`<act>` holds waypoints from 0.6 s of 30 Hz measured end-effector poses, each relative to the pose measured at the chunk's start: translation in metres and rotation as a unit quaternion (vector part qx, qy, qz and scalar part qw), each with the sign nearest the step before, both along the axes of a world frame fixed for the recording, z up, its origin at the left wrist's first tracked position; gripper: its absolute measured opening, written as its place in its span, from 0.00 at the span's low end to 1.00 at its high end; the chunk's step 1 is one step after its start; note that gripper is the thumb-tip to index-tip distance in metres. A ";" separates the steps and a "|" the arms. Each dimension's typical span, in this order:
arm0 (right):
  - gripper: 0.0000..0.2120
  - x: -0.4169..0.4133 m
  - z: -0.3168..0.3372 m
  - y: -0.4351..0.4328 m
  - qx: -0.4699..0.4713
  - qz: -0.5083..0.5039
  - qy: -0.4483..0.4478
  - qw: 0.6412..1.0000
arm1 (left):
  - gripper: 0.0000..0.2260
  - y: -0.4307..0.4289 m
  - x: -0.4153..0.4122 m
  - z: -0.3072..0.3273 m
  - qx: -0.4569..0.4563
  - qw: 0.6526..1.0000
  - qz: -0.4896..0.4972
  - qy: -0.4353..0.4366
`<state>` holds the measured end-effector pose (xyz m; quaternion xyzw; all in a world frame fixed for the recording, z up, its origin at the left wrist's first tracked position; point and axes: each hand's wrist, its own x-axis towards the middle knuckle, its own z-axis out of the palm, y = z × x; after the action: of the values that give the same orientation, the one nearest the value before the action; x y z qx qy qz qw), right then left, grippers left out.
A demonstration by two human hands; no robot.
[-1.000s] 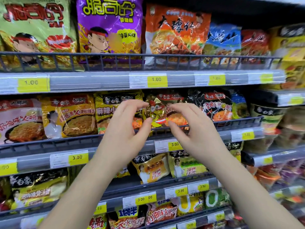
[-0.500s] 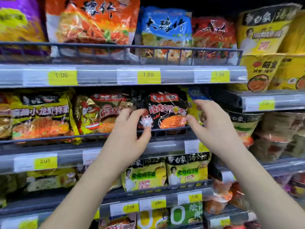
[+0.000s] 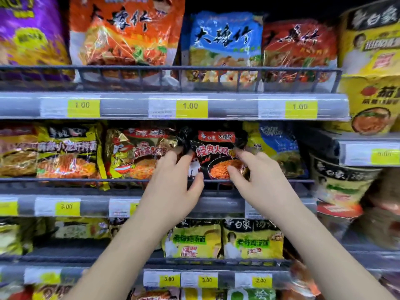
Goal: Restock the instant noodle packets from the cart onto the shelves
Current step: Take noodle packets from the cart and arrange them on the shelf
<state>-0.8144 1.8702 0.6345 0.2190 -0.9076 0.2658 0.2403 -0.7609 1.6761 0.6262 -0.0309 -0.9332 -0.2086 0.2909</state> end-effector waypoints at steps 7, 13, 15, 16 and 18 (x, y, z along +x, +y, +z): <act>0.25 0.011 0.014 0.011 -0.007 0.011 -0.016 1.000 | 0.25 -0.004 0.010 0.006 0.021 0.999 -0.020 0.023; 0.26 0.039 0.035 0.014 0.049 0.026 0.052 0.997 | 0.22 -0.019 0.050 0.028 0.036 0.994 -0.041 0.090; 0.25 0.050 0.044 0.007 0.043 0.063 0.070 0.995 | 0.21 -0.028 0.066 0.039 0.042 0.991 -0.044 0.118; 0.25 0.054 0.049 0.002 0.032 0.087 0.075 0.993 | 0.20 -0.032 0.073 0.044 0.046 0.989 -0.046 0.135; 0.22 0.064 0.058 -0.012 -0.004 0.133 0.080 0.988 | 0.17 -0.043 0.086 0.055 0.050 0.984 -0.049 0.162</act>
<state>-0.7506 1.8581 0.6925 0.3571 -0.8475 0.2803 0.2752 -0.6752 1.6335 0.6809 -0.0952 -0.8596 -0.2608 0.4289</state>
